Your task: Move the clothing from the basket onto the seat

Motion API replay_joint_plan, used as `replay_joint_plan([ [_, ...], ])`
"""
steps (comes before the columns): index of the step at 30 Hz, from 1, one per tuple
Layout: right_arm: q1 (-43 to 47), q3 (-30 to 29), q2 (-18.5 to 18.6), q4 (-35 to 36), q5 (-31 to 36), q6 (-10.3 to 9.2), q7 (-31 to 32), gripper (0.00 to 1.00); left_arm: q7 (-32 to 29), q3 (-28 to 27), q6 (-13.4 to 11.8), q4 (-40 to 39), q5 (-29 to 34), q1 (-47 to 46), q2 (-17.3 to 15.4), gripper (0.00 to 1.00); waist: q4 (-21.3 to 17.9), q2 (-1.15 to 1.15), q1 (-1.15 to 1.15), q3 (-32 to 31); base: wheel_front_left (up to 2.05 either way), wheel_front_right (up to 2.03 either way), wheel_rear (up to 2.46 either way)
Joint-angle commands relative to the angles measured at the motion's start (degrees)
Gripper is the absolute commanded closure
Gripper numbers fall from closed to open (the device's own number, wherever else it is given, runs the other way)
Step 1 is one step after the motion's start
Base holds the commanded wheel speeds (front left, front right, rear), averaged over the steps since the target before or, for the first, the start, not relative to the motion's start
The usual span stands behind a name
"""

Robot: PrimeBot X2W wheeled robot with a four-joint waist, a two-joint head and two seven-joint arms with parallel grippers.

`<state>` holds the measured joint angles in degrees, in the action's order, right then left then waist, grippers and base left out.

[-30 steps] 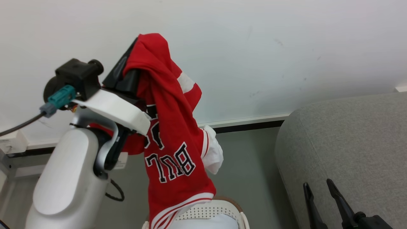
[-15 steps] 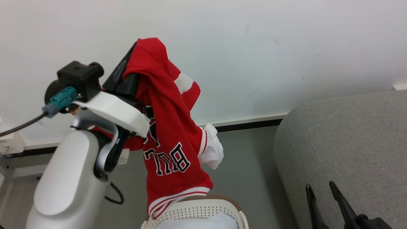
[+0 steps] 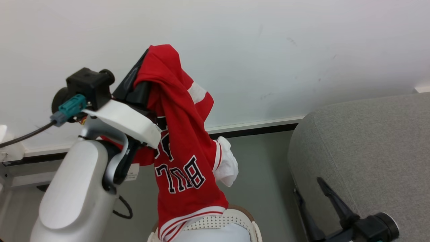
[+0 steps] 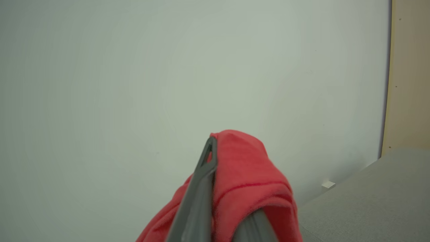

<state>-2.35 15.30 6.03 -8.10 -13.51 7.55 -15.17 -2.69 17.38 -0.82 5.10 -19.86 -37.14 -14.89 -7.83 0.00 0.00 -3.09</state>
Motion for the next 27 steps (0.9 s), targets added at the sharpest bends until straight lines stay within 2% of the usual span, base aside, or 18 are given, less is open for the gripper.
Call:
replay_joint_plan([
  [1,-2.15,3.05,1.74,0.35,-0.74,-0.12,0.03,0.00,0.11,0.03,-0.08,-0.21,-1.02,0.25,-0.26,1.00,-0.05,0.00,0.00,-0.05,0.00,0.00,0.00],
  [5,-7.96,13.28,5.88,0.25,-3.74,-0.12,0.22,0.00,0.01,0.47,-0.14,-0.42,-0.85,0.70,-0.28,1.00,-0.04,0.00,0.00,-0.30,0.00,0.00,0.00],
  [10,-16.61,23.29,8.15,-1.14,-8.49,-0.12,1.37,0.00,-0.02,1.12,-0.16,-0.69,-1.04,0.42,0.28,1.00,0.46,0.00,0.00,-0.21,0.00,0.00,0.00],
  [14,-22.76,27.89,6.66,-5.01,-10.36,-0.13,1.28,0.00,0.02,2.30,0.21,-0.39,-0.99,-0.56,1.08,1.00,1.55,0.00,0.00,0.10,0.00,0.00,0.00],
  [20,-30.74,32.46,2.15,-12.56,-11.37,-0.13,0.46,0.00,0.39,4.33,0.78,1.02,-0.66,-1.84,2.63,1.00,2.88,0.00,0.00,0.29,0.00,0.00,0.00],
  [27,-37.46,33.38,-2.04,-22.39,-10.12,-0.12,0.01,0.00,0.38,6.46,1.64,3.05,-0.45,-2.76,3.97,1.00,3.96,0.00,0.00,0.16,0.00,0.00,0.00],
])
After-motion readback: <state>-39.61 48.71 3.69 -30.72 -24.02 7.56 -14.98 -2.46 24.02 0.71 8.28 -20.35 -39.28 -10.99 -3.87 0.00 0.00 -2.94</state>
